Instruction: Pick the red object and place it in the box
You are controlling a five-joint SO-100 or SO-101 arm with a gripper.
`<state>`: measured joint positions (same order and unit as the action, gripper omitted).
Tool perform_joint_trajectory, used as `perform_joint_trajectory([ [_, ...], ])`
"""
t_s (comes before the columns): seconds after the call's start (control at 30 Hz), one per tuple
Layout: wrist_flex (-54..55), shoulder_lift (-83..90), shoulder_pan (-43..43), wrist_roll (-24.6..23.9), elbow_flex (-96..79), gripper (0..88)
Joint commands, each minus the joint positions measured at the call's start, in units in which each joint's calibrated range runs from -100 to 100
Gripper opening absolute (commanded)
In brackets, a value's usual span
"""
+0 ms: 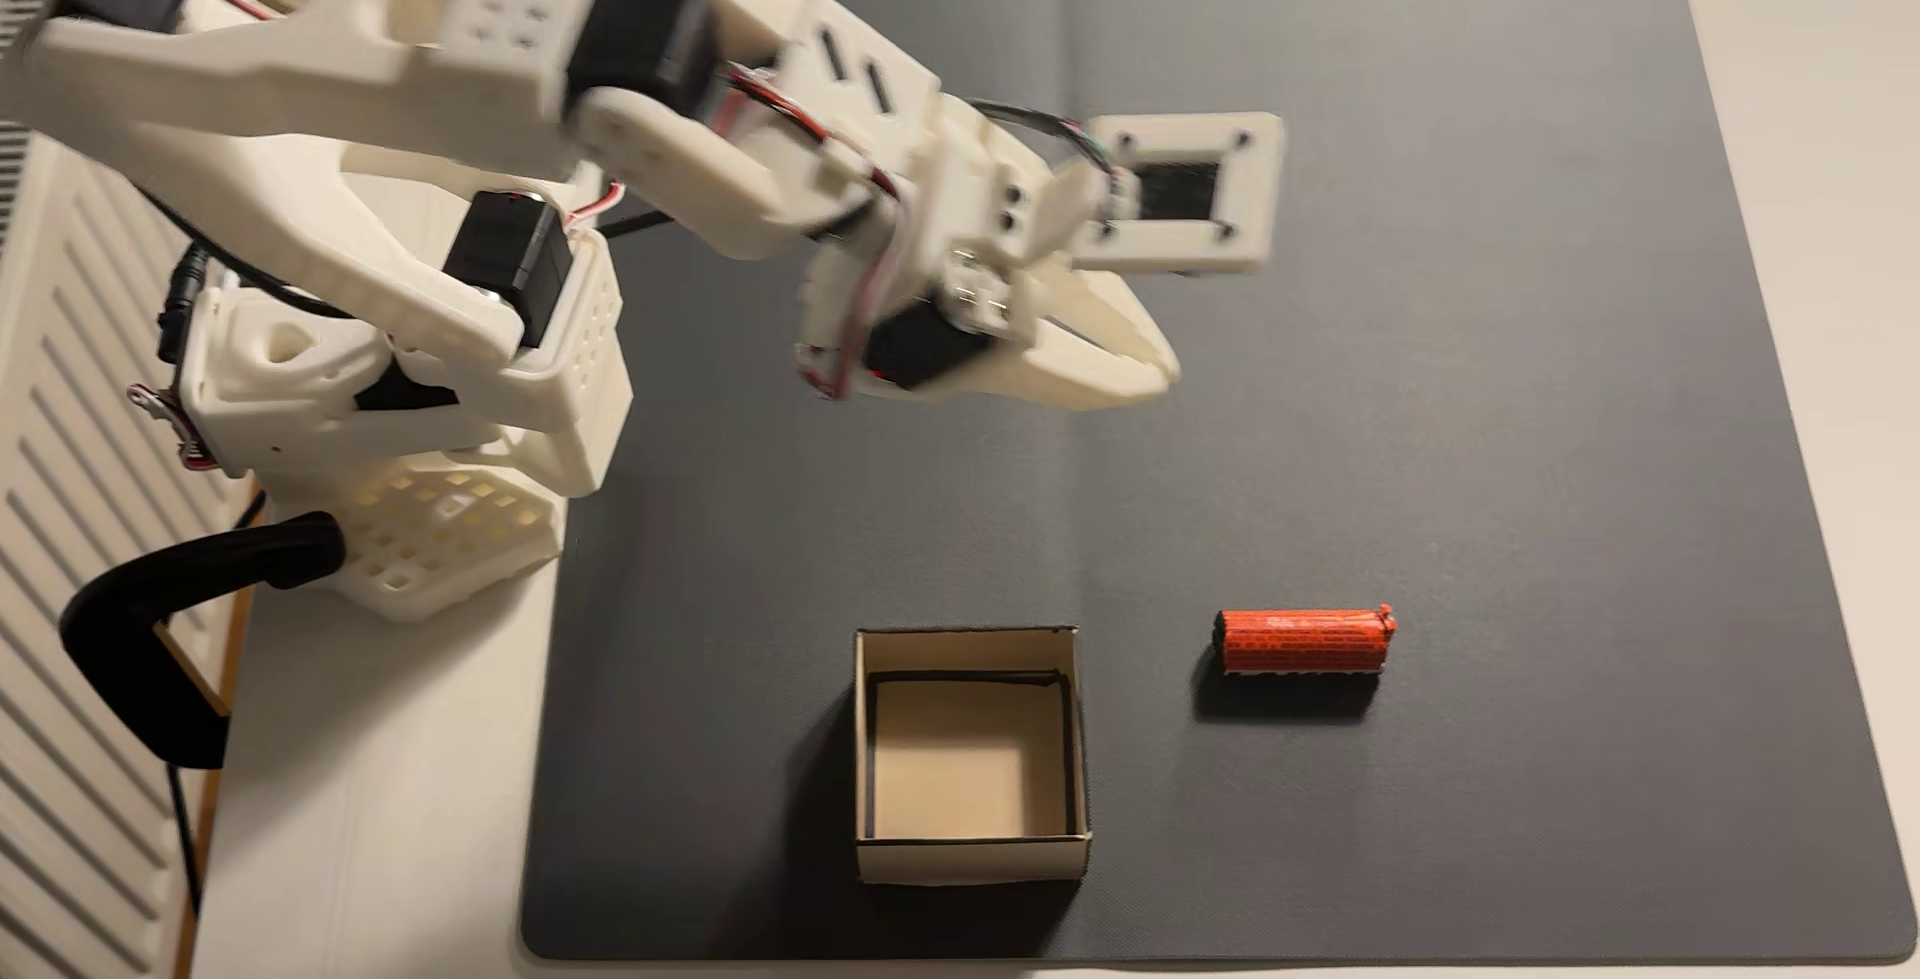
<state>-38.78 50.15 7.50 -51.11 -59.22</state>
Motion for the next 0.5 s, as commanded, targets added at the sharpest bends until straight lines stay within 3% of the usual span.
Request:
perform_joint_trajectory([
  [0.0,8.89,-11.46,0.30,0.16,4.20,7.4],
  [0.23,18.59,-26.34,-0.82,0.16,5.75,29.4],
  [0.47,27.33,-36.72,-1.48,0.10,6.11,34.2],
])
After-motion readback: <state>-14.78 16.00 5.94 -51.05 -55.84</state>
